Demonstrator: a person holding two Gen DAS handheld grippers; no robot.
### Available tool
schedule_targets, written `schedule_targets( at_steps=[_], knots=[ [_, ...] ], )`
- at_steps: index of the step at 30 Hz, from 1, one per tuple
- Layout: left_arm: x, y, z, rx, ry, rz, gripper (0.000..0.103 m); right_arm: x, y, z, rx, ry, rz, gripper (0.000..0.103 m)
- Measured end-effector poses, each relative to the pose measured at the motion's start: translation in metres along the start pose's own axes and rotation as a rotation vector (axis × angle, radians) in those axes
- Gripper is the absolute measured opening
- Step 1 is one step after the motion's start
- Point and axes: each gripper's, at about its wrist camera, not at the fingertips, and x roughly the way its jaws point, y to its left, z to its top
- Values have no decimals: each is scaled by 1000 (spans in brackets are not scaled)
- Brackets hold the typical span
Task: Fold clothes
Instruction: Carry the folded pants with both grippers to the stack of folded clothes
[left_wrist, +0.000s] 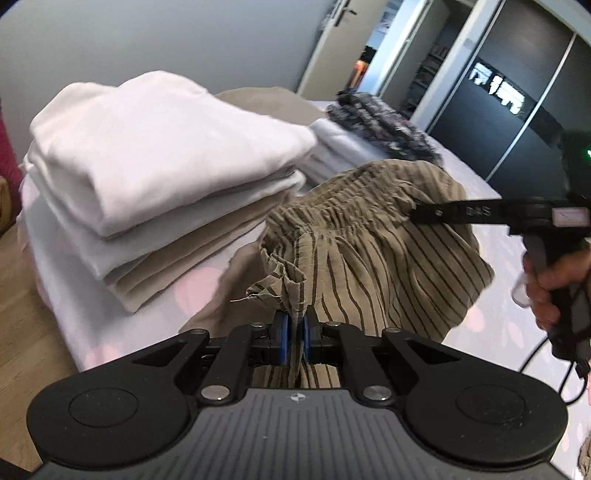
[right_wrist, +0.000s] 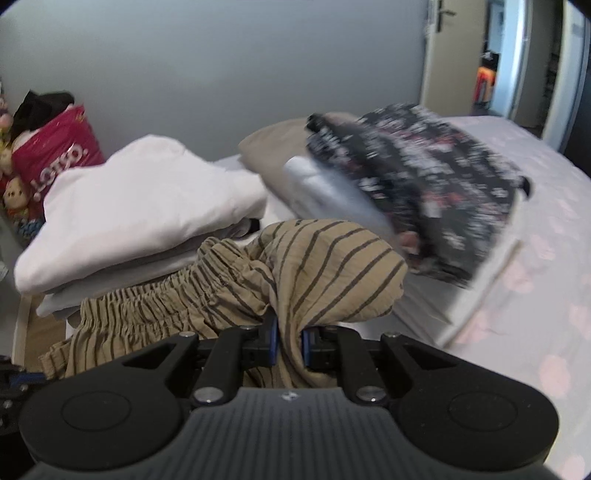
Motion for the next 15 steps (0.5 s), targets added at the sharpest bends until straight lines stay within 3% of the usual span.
schedule_targets(
  at_steps=[8, 15],
  knots=[
    [27, 9, -2, -14, 40, 116, 6, 70, 7, 10, -31, 41, 55, 14],
    [52, 13, -4, -9, 76, 205, 6, 115, -5, 11, -25, 81, 37, 19]
  ],
)
